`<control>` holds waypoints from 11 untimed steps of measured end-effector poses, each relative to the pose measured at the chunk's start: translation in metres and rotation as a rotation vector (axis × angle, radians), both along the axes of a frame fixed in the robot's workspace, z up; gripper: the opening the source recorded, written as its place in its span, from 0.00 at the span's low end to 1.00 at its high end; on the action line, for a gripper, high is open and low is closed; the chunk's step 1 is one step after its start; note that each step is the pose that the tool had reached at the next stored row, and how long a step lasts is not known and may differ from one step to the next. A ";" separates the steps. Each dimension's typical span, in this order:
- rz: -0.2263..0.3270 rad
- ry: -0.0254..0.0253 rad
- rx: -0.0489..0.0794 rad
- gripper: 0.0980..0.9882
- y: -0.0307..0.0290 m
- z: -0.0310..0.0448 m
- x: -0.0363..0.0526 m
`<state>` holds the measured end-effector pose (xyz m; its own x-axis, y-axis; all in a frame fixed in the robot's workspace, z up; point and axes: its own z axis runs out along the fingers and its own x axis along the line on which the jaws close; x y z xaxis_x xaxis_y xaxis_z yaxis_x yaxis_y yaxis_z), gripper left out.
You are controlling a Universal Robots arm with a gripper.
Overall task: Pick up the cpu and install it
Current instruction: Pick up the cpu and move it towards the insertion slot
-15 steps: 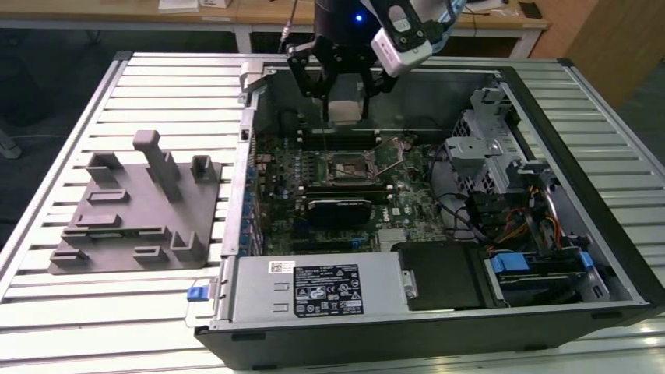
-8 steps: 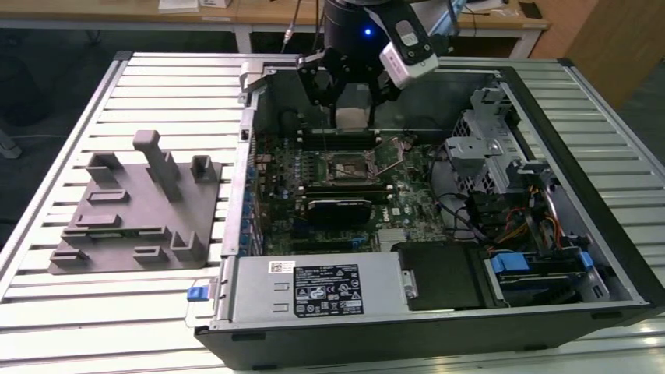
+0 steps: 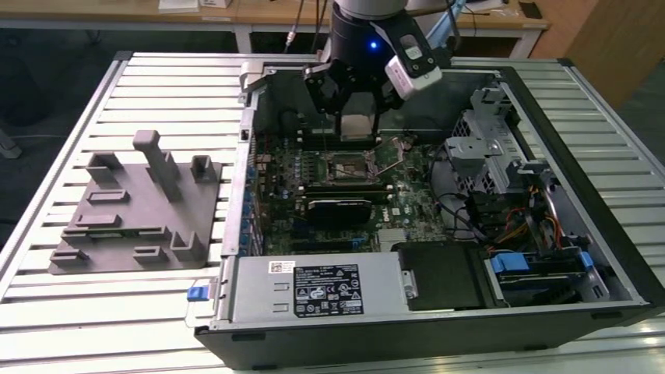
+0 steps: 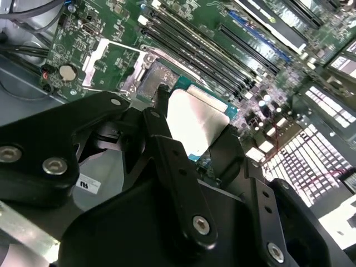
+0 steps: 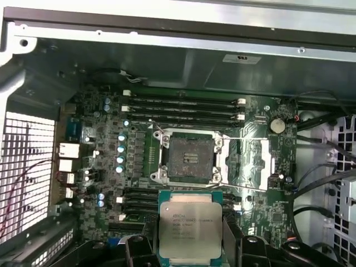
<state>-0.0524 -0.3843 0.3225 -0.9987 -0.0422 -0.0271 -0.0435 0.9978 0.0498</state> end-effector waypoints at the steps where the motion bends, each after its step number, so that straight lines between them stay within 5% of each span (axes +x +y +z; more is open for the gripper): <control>1: 0.000 -0.0001 0.000 0.50 0.0002 -0.0018 0.0010; 11: 0.000 0.0000 0.000 0.50 0.0036 -0.0201 0.0071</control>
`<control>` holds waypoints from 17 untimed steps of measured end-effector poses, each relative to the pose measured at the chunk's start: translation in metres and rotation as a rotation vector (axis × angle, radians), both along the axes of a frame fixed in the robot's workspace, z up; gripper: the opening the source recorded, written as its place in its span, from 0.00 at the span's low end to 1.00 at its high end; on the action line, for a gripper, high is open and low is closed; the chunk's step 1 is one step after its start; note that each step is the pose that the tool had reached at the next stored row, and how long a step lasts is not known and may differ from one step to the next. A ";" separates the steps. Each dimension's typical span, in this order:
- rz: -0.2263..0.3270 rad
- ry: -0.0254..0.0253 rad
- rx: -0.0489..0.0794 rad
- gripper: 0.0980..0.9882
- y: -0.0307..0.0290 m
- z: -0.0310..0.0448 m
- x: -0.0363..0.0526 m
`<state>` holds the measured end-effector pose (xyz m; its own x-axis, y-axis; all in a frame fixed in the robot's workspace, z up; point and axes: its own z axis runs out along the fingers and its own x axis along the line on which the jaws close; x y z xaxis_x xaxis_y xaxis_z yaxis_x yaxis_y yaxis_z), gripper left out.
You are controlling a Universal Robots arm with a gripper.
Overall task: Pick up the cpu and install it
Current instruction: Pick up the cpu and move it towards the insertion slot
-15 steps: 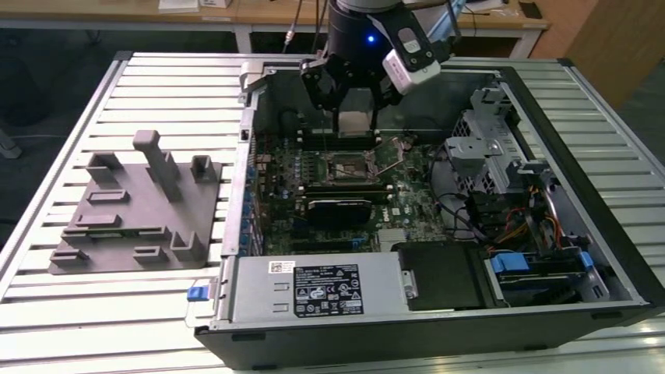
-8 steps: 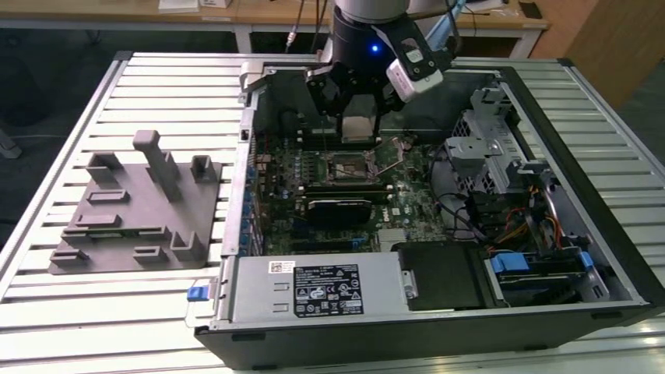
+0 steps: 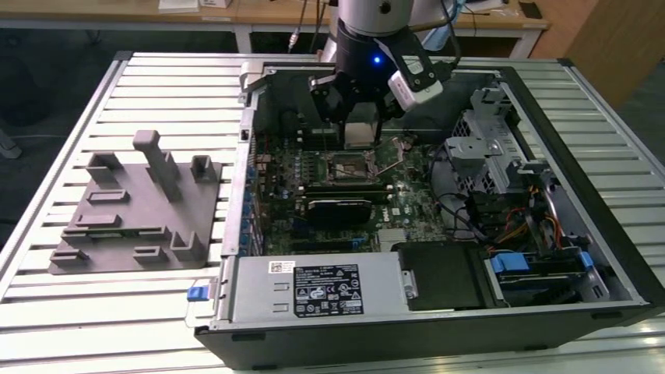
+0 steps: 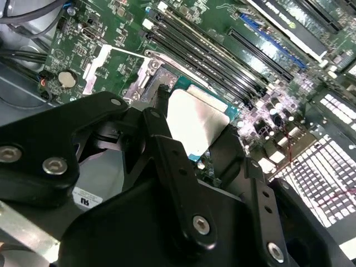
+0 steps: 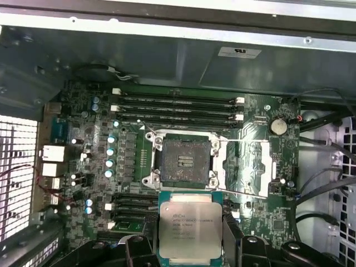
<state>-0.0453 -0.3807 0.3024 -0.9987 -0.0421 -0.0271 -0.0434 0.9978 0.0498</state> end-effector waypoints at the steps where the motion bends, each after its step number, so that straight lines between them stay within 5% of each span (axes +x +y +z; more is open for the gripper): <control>1: 0.000 0.0000 0.000 0.50 0.0006 -0.0018 0.0001; 17: 0.000 0.0000 0.000 0.50 0.0160 -0.0306 0.0025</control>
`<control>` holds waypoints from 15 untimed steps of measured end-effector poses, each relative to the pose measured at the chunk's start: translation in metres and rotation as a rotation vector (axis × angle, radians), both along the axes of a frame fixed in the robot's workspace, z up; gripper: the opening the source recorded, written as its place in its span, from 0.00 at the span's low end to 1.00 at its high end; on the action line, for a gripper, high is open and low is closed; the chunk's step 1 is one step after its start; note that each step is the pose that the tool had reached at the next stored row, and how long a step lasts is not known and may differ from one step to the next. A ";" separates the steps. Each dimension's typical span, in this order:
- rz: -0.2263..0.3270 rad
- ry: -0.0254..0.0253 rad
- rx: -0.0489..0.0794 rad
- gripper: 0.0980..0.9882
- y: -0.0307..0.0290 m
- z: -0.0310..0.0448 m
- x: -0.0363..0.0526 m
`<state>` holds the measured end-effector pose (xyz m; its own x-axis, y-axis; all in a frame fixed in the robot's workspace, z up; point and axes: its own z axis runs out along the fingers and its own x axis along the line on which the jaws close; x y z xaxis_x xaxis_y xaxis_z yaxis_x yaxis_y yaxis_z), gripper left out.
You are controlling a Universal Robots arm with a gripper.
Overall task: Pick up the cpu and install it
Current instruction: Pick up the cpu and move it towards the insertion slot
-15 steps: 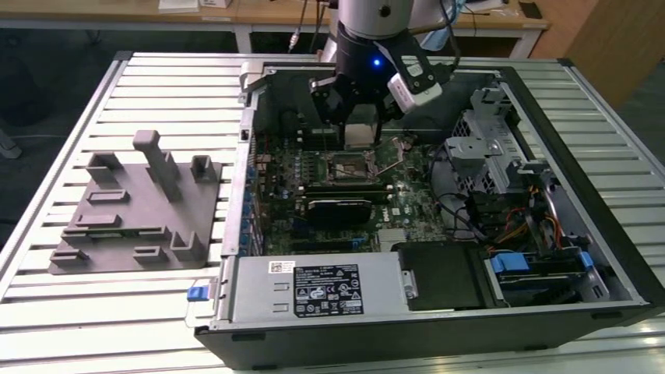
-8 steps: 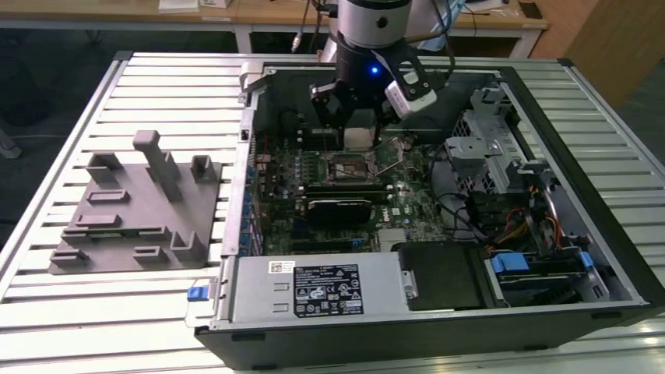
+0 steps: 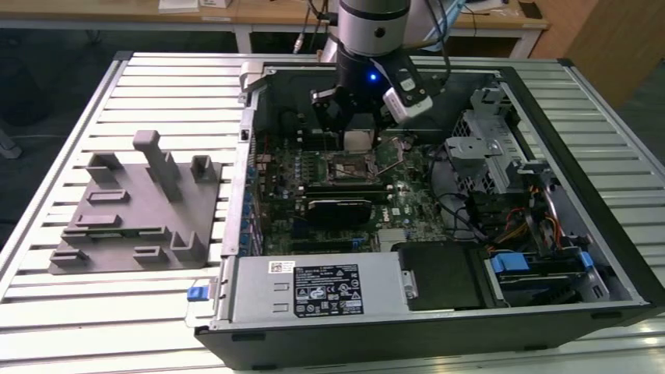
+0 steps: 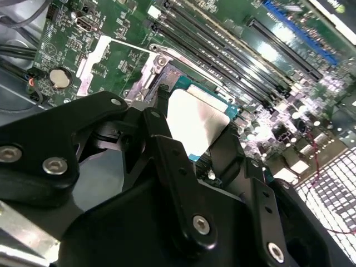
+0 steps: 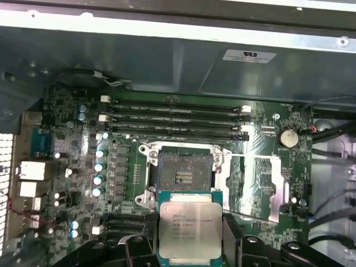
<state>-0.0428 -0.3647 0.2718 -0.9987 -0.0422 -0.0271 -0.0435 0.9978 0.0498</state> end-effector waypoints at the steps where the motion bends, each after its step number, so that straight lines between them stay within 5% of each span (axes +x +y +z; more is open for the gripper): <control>1: 0.000 0.0001 0.000 0.50 0.0009 -0.0016 0.0002; 15: 0.000 0.0010 -0.001 0.50 0.0154 -0.0216 0.0037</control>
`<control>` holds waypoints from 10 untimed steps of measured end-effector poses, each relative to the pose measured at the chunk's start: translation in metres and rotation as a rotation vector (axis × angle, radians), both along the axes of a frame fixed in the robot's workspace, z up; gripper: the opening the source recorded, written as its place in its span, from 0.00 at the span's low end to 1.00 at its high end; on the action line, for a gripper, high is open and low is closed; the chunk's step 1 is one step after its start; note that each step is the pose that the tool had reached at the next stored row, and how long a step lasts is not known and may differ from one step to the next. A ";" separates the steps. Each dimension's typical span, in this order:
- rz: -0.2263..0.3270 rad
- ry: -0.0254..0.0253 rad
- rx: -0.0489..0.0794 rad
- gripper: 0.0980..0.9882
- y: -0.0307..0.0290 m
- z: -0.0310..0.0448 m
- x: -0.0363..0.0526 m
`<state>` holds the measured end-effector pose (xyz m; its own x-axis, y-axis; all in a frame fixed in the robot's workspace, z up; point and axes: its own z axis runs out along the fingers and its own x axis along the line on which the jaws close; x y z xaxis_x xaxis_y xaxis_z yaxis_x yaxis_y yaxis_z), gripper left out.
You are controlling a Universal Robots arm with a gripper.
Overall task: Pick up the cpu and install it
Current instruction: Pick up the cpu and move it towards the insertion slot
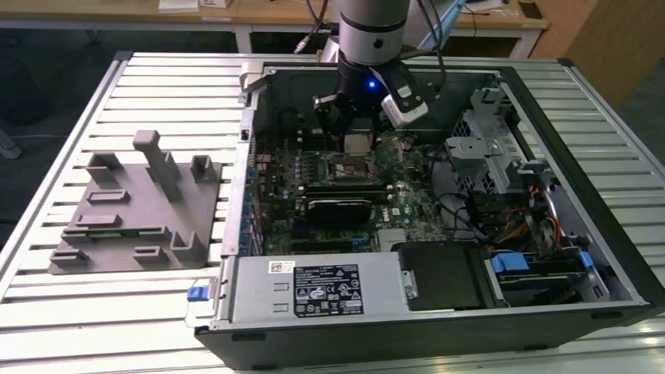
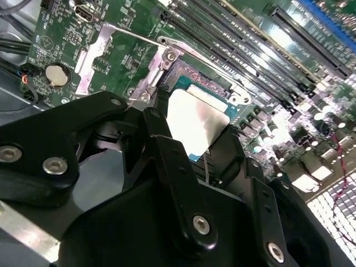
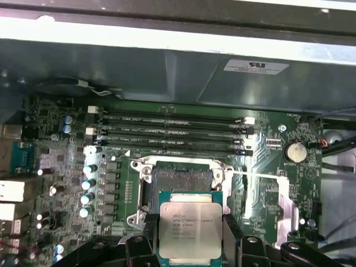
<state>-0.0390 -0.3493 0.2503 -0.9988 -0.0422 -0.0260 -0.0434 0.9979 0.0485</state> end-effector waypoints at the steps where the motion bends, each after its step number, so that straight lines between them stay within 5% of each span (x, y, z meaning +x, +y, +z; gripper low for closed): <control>1: 0.000 0.0003 -0.001 0.50 0.0011 -0.0012 0.0001; 10: 0.000 0.0009 -0.009 0.50 0.0048 -0.0051 0.0003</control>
